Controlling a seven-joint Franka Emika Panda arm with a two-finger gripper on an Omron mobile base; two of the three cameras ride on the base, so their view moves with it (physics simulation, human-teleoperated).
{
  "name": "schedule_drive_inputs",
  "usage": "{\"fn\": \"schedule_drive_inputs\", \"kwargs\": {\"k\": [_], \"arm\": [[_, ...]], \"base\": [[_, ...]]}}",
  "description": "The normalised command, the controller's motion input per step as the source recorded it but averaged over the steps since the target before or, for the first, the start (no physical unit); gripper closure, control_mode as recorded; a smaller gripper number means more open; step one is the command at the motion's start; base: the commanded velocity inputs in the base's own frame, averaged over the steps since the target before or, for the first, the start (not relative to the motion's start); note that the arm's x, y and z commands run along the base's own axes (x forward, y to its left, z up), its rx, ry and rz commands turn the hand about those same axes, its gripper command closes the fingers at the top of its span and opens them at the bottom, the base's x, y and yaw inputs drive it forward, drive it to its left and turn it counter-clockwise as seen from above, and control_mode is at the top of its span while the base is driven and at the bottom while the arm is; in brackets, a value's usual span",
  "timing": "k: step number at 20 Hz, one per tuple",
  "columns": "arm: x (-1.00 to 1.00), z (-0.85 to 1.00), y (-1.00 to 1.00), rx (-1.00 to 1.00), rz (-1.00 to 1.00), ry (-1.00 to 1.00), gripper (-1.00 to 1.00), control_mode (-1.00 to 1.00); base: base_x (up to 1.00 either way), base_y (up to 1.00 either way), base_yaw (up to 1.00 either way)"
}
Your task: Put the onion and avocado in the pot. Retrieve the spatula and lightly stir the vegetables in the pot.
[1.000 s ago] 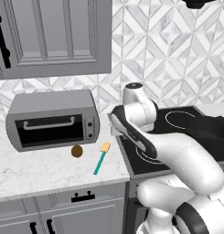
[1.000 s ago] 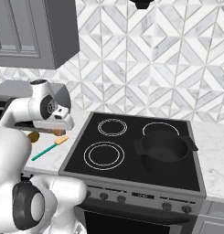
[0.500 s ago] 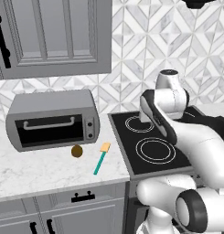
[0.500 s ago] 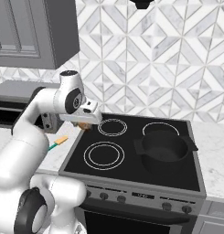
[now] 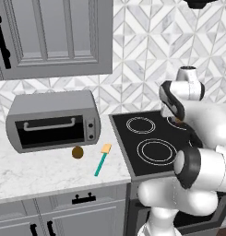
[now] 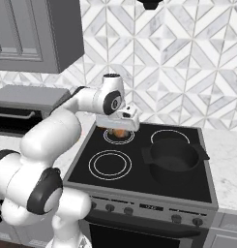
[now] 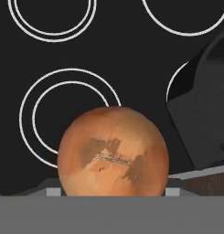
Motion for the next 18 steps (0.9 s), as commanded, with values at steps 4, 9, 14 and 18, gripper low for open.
{"fn": "schedule_drive_inputs", "kwargs": {"k": [4, 9, 14, 18], "arm": [[0.47, -0.50, -1.00, 0.01, -0.02, 0.09, 1.00, -1.00], [0.19, -0.44, -1.00, 0.00, -0.02, 0.01, 1.00, -1.00], [0.19, -0.45, -1.00, 0.00, -0.02, 0.03, 1.00, -1.00], [0.15, -0.41, -0.95, 0.00, -0.03, 0.02, 1.00, -1.00]], "base": [[0.00, 0.00, 0.00], [0.00, 0.00, 0.00], [0.00, 0.00, 0.00], [0.00, 0.00, 0.00]]}}
